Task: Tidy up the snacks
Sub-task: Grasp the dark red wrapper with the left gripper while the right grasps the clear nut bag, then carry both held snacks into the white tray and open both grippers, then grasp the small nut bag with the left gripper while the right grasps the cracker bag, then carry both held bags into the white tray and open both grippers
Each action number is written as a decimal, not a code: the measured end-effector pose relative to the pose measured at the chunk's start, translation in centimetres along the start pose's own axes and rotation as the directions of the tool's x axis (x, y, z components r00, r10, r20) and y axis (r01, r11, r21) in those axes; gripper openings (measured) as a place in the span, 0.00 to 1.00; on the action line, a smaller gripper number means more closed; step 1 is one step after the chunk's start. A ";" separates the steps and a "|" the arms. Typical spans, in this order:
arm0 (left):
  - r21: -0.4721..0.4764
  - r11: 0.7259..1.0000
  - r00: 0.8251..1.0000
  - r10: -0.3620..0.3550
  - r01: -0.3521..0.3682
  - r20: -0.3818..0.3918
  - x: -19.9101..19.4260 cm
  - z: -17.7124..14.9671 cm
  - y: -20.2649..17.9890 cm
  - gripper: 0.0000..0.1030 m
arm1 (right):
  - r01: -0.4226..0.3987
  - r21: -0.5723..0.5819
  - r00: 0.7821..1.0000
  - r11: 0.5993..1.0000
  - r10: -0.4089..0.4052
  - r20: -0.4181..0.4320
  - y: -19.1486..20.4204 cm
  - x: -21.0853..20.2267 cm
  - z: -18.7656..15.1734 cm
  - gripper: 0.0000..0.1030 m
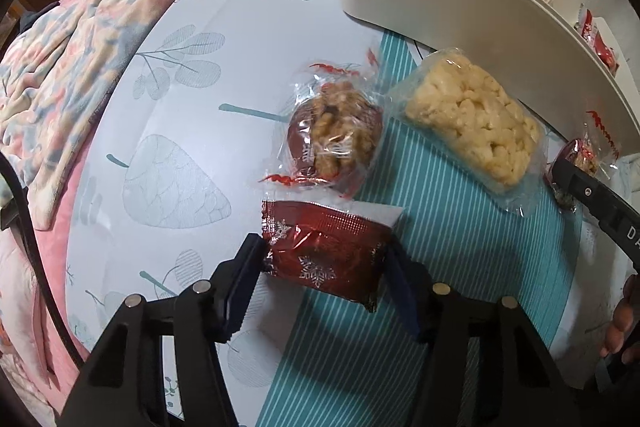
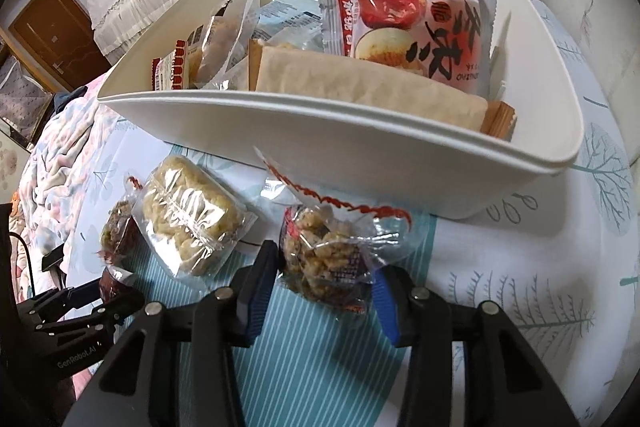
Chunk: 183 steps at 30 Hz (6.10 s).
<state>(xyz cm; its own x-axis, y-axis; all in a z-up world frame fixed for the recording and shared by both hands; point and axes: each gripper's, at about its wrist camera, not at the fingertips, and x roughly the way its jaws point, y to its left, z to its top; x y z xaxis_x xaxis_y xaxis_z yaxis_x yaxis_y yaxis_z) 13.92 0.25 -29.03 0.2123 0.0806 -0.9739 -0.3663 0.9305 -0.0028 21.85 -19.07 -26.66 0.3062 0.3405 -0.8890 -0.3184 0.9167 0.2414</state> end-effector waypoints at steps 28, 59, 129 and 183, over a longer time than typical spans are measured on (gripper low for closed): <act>-0.039 0.991 0.991 -0.132 0.131 -0.019 -7.2 -1.0 2.1 0.44 | -0.134 -0.138 0.989 0.981 0.140 0.038 7.3 -4.4 0.2 0.33; 0.083 0.981 0.968 -0.185 0.173 0.169 -13.4 15.6 -4.0 0.45 | -0.074 -0.230 0.917 0.970 0.157 0.366 6.7 -11.2 10.5 0.33; -0.430 0.839 0.919 -0.392 0.334 -0.050 1.3 6.3 8.2 0.62 | -0.127 -0.366 0.987 0.922 0.079 -0.141 13.5 0.7 -0.3 0.69; -0.337 0.902 0.943 -0.318 0.269 -0.099 -5.6 7.9 7.9 0.36 | -0.283 -0.362 0.959 0.888 0.255 -0.124 13.8 -4.9 1.0 0.53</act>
<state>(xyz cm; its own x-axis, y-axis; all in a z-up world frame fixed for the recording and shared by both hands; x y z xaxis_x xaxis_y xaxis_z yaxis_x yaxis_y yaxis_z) 16.97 9.94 -21.82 0.2265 -0.2554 -0.9399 -0.5786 0.7410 -0.3408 16.87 -7.85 -18.59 0.1011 0.5339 -0.8395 -0.6941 0.6424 0.3250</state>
